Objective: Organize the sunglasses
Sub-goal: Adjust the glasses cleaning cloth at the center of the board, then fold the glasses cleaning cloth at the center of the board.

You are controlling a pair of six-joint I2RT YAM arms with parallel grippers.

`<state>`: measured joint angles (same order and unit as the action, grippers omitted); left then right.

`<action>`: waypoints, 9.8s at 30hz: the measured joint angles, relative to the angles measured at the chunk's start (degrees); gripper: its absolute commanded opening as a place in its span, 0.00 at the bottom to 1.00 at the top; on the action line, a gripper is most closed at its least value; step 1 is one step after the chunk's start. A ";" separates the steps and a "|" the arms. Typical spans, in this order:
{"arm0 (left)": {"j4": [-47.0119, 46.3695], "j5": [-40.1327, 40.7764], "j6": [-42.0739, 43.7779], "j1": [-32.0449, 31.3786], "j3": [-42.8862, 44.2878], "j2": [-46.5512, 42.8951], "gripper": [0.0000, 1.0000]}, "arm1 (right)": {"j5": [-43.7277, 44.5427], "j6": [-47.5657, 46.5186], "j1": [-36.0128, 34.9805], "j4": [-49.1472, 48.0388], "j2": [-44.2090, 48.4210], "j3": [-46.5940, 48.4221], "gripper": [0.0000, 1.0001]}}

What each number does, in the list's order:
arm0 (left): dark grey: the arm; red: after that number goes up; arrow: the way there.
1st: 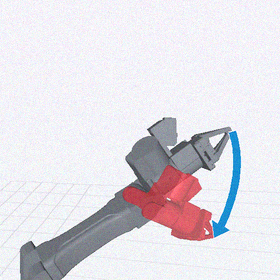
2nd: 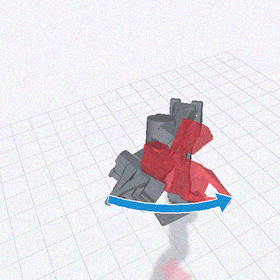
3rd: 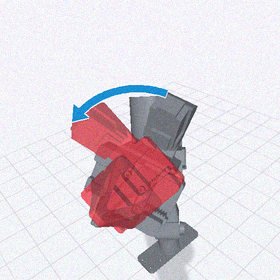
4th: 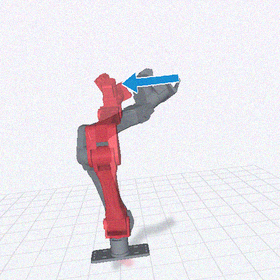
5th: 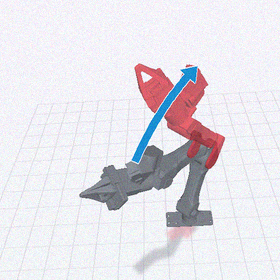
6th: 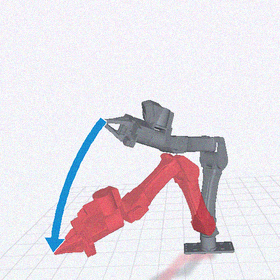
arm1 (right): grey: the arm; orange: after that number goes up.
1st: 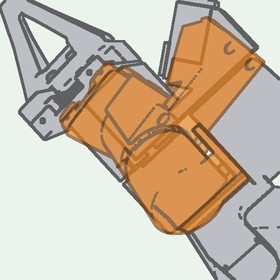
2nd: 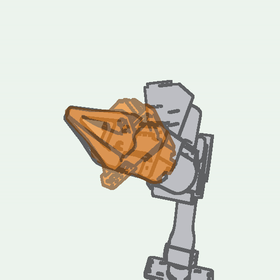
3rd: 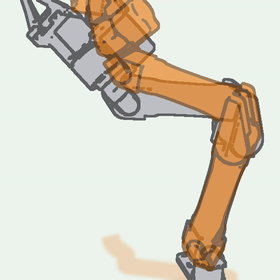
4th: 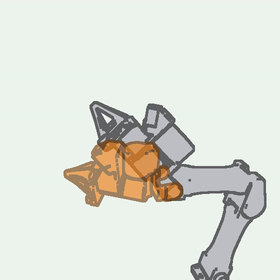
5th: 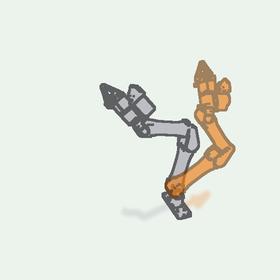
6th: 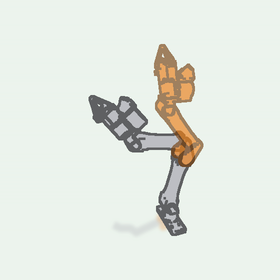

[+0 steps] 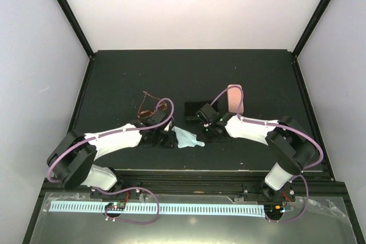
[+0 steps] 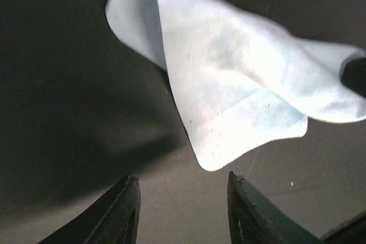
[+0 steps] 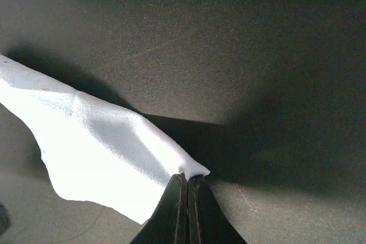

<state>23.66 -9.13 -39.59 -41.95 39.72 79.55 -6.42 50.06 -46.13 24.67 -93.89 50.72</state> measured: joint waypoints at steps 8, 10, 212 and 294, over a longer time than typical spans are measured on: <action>-6.08 -5.33 -5.73 0.00 -1.38 5.33 0.36 | -0.09 0.22 0.00 -1.46 0.00 -1.05 0.01; -7.19 -6.23 -6.32 0.00 -0.79 6.51 0.33 | -0.11 0.24 0.00 -1.75 0.00 -1.33 0.01; -0.68 -4.48 13.90 5.95 12.72 14.36 0.02 | 10.01 -14.49 -0.70 0.13 -0.68 4.28 0.01; -0.94 -15.69 14.73 1.60 1.81 9.57 0.28 | -9.57 -16.04 -1.77 -1.27 5.88 -7.30 0.21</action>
<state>22.72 -24.82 -24.86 -40.36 41.54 89.12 -15.99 34.02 -47.90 23.40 -88.01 43.42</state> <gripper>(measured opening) 0.213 0.171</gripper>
